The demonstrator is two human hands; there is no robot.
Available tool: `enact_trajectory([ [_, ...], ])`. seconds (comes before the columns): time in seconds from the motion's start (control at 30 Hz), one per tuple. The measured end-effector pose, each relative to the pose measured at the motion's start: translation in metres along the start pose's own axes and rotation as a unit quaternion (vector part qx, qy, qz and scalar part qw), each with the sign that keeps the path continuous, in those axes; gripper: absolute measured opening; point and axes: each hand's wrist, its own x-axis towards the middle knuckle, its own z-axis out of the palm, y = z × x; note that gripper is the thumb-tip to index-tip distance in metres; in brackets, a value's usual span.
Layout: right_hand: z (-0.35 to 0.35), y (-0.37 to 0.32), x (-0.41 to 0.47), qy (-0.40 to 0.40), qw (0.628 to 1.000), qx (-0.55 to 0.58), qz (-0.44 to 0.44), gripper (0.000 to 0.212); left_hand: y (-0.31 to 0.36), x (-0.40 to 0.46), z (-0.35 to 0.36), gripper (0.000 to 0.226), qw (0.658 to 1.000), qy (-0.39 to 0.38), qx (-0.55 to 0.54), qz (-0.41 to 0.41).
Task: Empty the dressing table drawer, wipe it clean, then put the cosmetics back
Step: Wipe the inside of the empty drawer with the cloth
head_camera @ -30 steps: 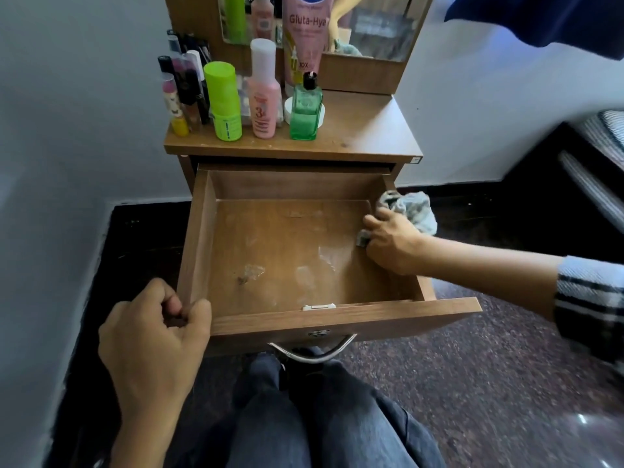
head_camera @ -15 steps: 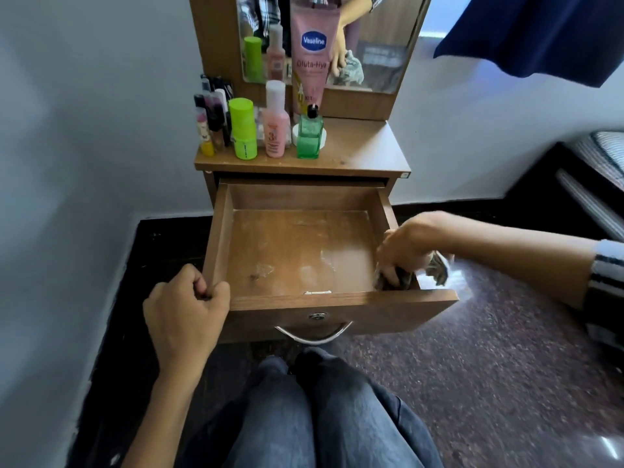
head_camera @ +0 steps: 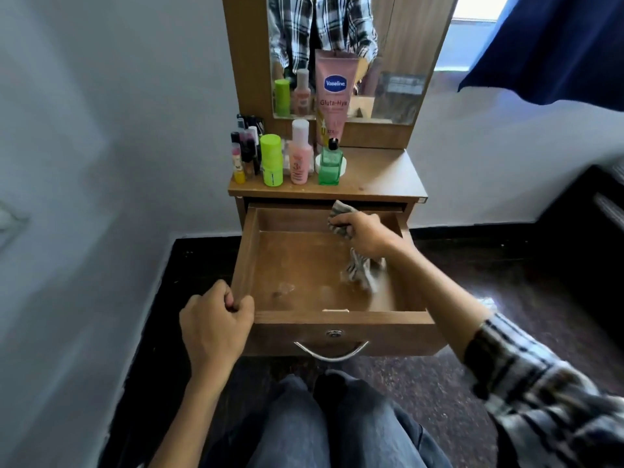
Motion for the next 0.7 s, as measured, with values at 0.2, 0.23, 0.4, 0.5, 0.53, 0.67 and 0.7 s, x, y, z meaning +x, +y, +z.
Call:
enact_trajectory([
  [0.2,0.043,-0.036,0.031,-0.061,0.998,0.002,-0.005,0.061,-0.004,0.001,0.002,0.031,0.999,0.011,0.000,0.034],
  [0.23,0.049,-0.041,0.036,-0.069,0.998,0.012,-0.003,0.062,-0.003,0.001,0.002,0.032,0.999,0.010,0.000,0.038],
  [0.4,0.082,-0.071,0.064,-0.090,0.991,0.096,0.003,0.054,-0.003,0.001,0.003,0.035,0.999,0.006,0.011,0.031],
  [0.5,0.093,-0.084,0.076,-0.079,0.992,0.097,-0.010,0.046,-0.004,0.002,0.003,0.035,0.999,0.005,0.011,0.040],
  [0.53,0.096,-0.083,0.079,-0.070,0.994,0.086,-0.012,0.047,-0.005,0.003,0.003,0.037,0.999,0.006,0.010,0.041],
  [0.67,0.108,-0.078,0.084,-0.019,0.999,-0.025,-0.030,0.042,-0.004,0.000,0.004,0.032,0.999,0.012,0.003,0.045],
  [0.7,0.111,-0.078,0.084,-0.006,0.998,-0.057,-0.026,0.042,-0.003,0.000,0.004,0.028,0.999,0.012,0.001,0.046],
])
